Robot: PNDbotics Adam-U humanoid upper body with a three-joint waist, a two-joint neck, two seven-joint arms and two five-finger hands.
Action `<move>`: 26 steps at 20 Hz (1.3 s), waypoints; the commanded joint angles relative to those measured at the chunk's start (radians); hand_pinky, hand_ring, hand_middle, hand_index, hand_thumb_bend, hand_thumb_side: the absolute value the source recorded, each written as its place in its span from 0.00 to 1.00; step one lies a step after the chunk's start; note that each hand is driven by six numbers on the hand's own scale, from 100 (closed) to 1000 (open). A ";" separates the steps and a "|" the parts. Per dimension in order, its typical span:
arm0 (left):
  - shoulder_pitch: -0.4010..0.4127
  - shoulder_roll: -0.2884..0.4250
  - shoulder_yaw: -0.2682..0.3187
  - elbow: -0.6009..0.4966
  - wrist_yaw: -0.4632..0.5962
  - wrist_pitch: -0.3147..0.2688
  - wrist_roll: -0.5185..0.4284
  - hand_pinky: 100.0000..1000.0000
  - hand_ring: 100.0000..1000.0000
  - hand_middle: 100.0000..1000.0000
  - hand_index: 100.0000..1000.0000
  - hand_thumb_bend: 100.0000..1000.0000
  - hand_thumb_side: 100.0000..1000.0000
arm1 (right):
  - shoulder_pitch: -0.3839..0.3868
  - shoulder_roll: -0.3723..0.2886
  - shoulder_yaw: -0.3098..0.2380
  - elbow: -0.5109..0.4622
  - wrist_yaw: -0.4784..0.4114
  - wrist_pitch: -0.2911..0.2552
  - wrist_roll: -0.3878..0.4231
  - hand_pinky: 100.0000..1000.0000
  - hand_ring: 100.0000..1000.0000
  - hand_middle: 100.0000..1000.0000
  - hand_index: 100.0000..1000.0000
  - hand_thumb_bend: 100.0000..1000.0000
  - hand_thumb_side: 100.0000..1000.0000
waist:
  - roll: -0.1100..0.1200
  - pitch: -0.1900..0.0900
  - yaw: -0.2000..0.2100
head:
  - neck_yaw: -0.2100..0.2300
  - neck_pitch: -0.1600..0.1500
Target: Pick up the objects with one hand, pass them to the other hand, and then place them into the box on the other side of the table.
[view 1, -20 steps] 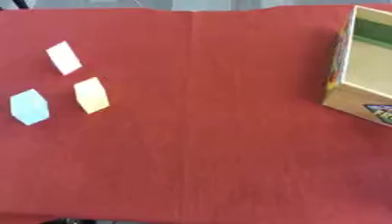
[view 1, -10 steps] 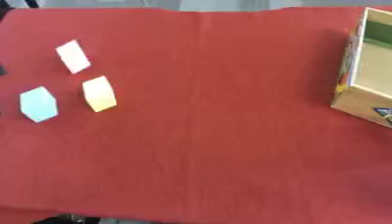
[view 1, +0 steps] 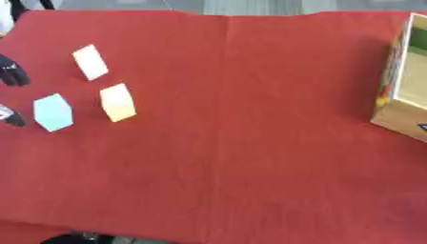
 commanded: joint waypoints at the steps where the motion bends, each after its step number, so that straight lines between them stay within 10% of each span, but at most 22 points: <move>1: -0.026 0.019 -0.001 0.007 -0.008 -0.007 0.006 0.84 0.82 0.73 0.81 0.74 0.20 | -0.005 -0.014 -0.004 -0.022 0.006 0.005 0.001 1.00 1.00 0.92 1.00 0.00 0.45 | 0.000 -0.020 -0.001 | -0.008 -0.008; 26: -0.102 -0.080 -0.067 0.109 -0.205 0.017 0.053 0.80 0.78 0.69 0.76 0.80 0.20 | -0.006 -0.005 -0.001 -0.022 0.024 0.022 0.009 1.00 1.00 0.92 1.00 0.00 0.46 | 0.002 -0.023 -0.005 | -0.063 -0.005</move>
